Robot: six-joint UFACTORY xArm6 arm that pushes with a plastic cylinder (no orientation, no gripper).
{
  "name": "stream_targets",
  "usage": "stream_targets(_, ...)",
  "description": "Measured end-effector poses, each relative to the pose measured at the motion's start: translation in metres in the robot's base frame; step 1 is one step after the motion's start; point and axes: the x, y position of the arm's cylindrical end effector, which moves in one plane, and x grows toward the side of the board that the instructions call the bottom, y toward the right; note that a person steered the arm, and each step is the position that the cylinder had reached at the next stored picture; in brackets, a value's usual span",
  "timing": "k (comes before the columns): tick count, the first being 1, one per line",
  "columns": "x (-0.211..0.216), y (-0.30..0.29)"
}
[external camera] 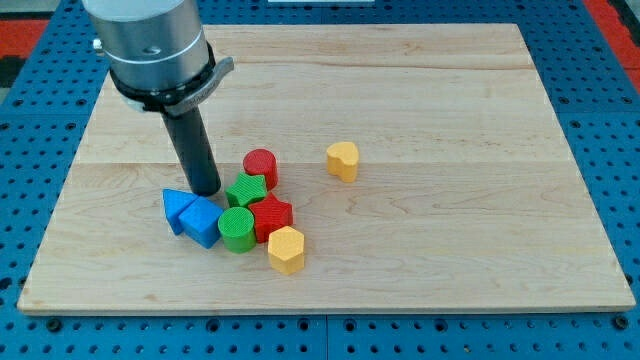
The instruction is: Push blue blocks slightly down
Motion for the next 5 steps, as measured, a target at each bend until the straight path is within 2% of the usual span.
stream_targets(1,-0.004,-0.048)
stream_targets(3,0.042,-0.148)
stream_targets(5,0.045,-0.116)
